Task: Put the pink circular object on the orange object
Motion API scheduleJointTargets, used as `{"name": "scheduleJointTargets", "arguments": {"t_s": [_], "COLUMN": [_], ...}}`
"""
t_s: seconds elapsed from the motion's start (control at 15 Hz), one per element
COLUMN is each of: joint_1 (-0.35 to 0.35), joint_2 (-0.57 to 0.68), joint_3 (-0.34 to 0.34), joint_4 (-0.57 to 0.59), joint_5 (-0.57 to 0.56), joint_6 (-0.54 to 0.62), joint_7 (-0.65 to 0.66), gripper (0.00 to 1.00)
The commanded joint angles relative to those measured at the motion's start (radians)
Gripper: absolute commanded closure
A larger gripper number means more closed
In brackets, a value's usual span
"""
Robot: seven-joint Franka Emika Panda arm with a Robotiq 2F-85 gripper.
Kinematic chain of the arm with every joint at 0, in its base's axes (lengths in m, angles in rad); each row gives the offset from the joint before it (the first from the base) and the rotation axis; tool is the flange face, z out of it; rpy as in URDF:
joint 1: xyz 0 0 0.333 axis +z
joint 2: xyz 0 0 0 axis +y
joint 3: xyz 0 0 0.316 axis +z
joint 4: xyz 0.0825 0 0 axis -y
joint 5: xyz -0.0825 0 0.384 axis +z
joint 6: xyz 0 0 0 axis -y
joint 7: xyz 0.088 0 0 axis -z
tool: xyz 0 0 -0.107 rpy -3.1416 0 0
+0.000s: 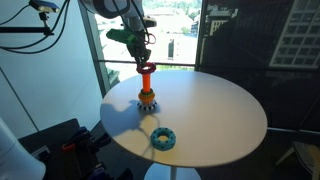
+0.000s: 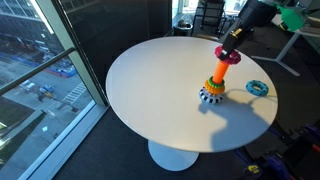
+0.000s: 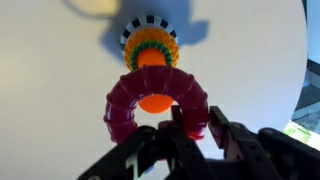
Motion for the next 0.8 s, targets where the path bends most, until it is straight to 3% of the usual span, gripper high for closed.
{"name": "scheduleJointTargets", "arguments": {"t_s": [0.0,0.73], "joint_1": [-0.017,-0.029], "joint_2": [0.041,0.081], "joint_3": [0.016,0.019], "joint_4": [0.044,0.072], "joint_5": [-0.022,-0.045], "joint_6": [0.005,-0.028], "joint_7": [0.044,0.088], "gripper": [0.9,0.9]}}
